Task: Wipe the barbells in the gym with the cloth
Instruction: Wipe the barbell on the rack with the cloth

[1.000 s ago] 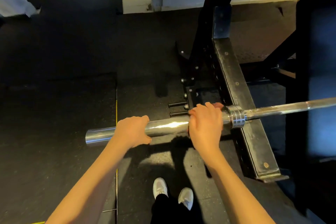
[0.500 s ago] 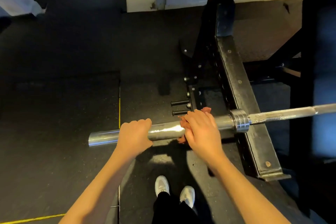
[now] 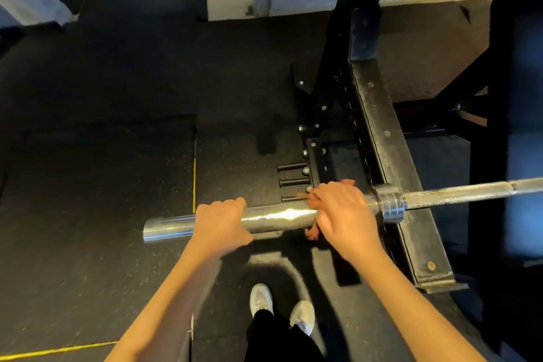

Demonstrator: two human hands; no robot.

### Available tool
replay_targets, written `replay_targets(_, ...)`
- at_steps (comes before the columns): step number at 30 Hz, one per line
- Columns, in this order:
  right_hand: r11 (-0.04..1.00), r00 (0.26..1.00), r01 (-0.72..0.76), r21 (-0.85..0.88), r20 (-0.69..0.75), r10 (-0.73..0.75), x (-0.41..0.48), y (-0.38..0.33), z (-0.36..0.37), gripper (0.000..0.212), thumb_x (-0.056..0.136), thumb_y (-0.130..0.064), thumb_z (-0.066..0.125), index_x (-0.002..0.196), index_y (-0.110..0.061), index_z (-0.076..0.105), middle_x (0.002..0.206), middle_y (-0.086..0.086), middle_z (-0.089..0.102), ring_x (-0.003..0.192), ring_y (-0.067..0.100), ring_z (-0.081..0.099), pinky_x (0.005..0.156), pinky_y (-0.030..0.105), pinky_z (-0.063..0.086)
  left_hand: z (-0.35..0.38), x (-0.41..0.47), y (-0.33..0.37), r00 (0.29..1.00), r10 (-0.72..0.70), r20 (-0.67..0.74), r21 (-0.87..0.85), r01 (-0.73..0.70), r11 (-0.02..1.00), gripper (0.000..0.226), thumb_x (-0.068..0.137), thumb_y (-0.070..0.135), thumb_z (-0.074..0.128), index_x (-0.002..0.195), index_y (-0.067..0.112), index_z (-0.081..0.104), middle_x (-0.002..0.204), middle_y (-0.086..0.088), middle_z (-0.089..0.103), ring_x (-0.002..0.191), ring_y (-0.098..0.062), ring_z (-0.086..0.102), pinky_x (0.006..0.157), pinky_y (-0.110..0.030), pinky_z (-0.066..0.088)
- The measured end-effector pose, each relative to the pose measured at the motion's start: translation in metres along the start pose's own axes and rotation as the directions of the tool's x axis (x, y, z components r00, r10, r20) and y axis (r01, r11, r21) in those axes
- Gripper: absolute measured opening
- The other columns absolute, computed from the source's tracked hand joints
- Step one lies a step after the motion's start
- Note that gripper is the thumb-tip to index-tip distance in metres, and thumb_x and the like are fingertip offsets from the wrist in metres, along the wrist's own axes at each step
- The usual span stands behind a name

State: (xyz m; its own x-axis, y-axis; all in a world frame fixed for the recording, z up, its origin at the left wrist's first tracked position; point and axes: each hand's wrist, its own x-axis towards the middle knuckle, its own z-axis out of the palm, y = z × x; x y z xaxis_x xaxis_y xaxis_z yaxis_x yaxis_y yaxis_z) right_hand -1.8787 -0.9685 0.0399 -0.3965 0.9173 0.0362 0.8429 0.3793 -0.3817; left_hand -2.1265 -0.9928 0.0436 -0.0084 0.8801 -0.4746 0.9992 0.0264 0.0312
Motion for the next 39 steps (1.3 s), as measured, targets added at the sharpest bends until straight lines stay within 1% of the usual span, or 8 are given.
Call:
replay_targets(3, 0.961, 0.959, -0.275, 0.000, -0.071, 0.275, 0.006, 0.009, -0.008, 0.015, 0.089, -0.023, 0.048, 0.088, -0.023, 0.062, 0.082, -0.010, 0.053, 0.086, 0.013, 0.053, 0.093, 0.033, 0.043, -0.010, 0.012, -0.004, 0.972, 0.037, 0.234, -0.113, -0.011, 0.993, 0.075, 0.074, 0.050, 0.072, 0.138, 0.027, 0.040, 0.125, 0.001, 0.060, 0.110, -0.023, 0.058, 0.093, -0.039, 0.047)
replay_targets(6, 0.926, 0.901, -0.362, 0.103, -0.217, 0.376, 0.005, -0.031, 0.006, 0.011, 0.087, -0.016, 0.053, 0.089, -0.019, 0.063, 0.088, -0.005, 0.057, 0.100, 0.017, 0.052, 0.109, 0.042, 0.033, -0.008, 0.013, -0.002, 0.982, 0.000, 0.188, -0.074, 0.014, 0.997, 0.071, 0.076, 0.044, 0.071, 0.137, 0.027, 0.040, 0.120, 0.000, 0.062, 0.105, -0.022, 0.060, 0.093, -0.038, 0.049)
replay_targets(12, 1.000, 1.000, 0.018, 0.026, 0.005, -0.018, -0.009, -0.011, 0.007, 0.026, 0.082, -0.026, 0.052, 0.104, -0.021, 0.066, 0.101, -0.006, 0.064, 0.101, 0.016, 0.057, 0.099, 0.034, 0.037, 0.007, -0.006, 0.007, 0.999, -0.025, -0.028, 0.047, 0.026, 0.999, 0.041, 0.082, 0.041, 0.066, 0.114, 0.024, 0.048, 0.105, 0.004, 0.063, 0.096, -0.020, 0.060, 0.078, -0.035, 0.037)
replay_targets(16, 0.951, 0.950, -0.311, -0.008, -0.040, 0.310, -0.001, 0.011, -0.011, 0.014, 0.085, -0.024, 0.052, 0.097, -0.022, 0.060, 0.088, -0.006, 0.057, 0.090, 0.016, 0.055, 0.087, 0.034, 0.046, -0.006, 0.006, 0.000, 0.967, 0.004, 0.253, -0.095, 0.021, 0.995, 0.069, 0.073, 0.051, 0.072, 0.129, 0.020, 0.044, 0.120, -0.001, 0.061, 0.105, -0.025, 0.059, 0.088, -0.038, 0.047)
replay_targets(19, 0.865, 0.852, -0.492, 0.097, -0.149, 0.501, -0.001, -0.033, 0.000, 0.006, 0.086, -0.020, 0.061, 0.090, -0.022, 0.057, 0.089, -0.005, 0.054, 0.093, 0.014, 0.054, 0.091, 0.034, 0.044, -0.009, 0.007, 0.004, 0.977, 0.003, 0.214, -0.042, 0.006, 0.999, 0.058, 0.074, 0.048, 0.072, 0.119, 0.019, 0.052, 0.114, -0.003, 0.063, 0.099, -0.024, 0.061, 0.084, -0.036, 0.049)
replay_targets(25, 0.995, 0.999, -0.017, 0.093, -0.047, 0.021, -0.026, -0.018, 0.005, 0.029, 0.081, -0.015, 0.052, 0.106, -0.016, 0.066, 0.107, 0.001, 0.063, 0.110, 0.023, 0.054, 0.102, 0.035, 0.031, 0.008, -0.016, 0.014, 0.998, -0.026, -0.060, 0.101, 0.032, 0.994, 0.038, 0.081, 0.043, 0.064, 0.107, 0.020, 0.049, 0.103, 0.002, 0.063, 0.098, -0.022, 0.061, 0.075, -0.035, 0.035)
replay_targets(31, 0.897, 0.891, -0.439, -0.053, -0.151, 0.428, -0.022, -0.013, 0.002, 0.019, 0.093, -0.023, 0.052, 0.100, -0.017, 0.068, 0.116, 0.003, 0.059, 0.126, 0.026, 0.045, 0.112, 0.044, 0.028, 0.000, -0.007, 0.002, 0.988, 0.061, 0.139, -0.039, -0.057, 0.998, 0.052, 0.076, 0.047, 0.070, 0.115, 0.022, 0.048, 0.109, 0.001, 0.062, 0.096, -0.022, 0.061, 0.077, -0.033, 0.045)
replay_targets(39, 0.996, 0.998, -0.059, 0.067, -0.033, 0.061, -0.034, -0.013, 0.000, 0.030, 0.082, -0.016, 0.050, 0.108, -0.017, 0.064, 0.106, -0.001, 0.060, 0.109, 0.022, 0.053, 0.106, 0.030, 0.029, 0.013, -0.022, 0.013, 0.996, 0.010, -0.093, 0.139, 0.003, 0.990, 0.036, 0.083, 0.043, 0.065, 0.109, 0.021, 0.051, 0.100, 0.004, 0.063, 0.092, -0.019, 0.062, 0.071, -0.030, 0.037)
